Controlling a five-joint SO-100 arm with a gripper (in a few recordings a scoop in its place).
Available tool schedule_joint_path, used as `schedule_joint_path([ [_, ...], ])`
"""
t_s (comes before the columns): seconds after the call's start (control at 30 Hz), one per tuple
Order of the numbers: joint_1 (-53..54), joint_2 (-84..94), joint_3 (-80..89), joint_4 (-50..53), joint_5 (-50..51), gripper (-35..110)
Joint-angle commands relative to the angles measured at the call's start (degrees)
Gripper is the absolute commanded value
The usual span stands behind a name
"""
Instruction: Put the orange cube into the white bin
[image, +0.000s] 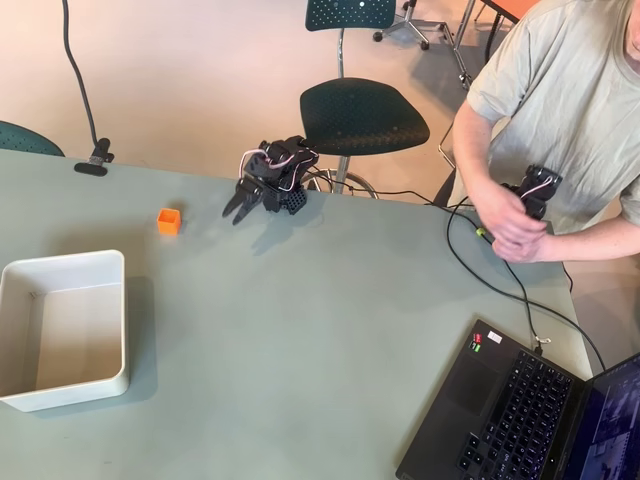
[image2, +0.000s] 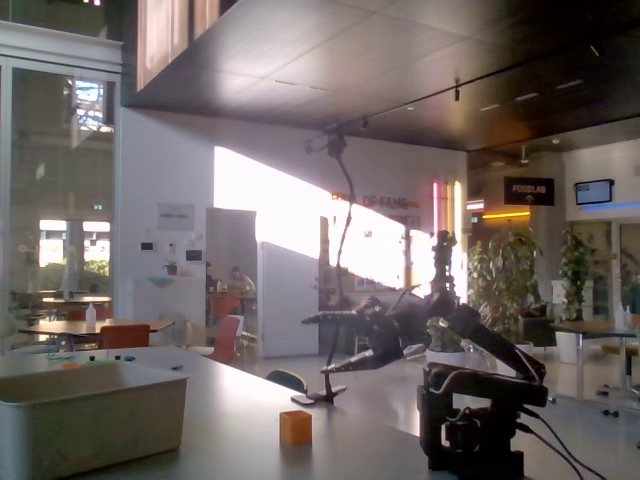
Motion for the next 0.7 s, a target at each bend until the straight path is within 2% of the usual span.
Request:
schedule_joint_path([
  [0.0,0.3,1.1,-7.4,-0.7,-0.2,48],
  [0.23,-0.4,-4.3,-22.1,-0.6,-0.3,48],
  [0.43,0.4,-24.4,-35.0,0.2,-0.2,48],
  [0.67,0.6,-47.5,-39.8,0.3,0.4,48],
])
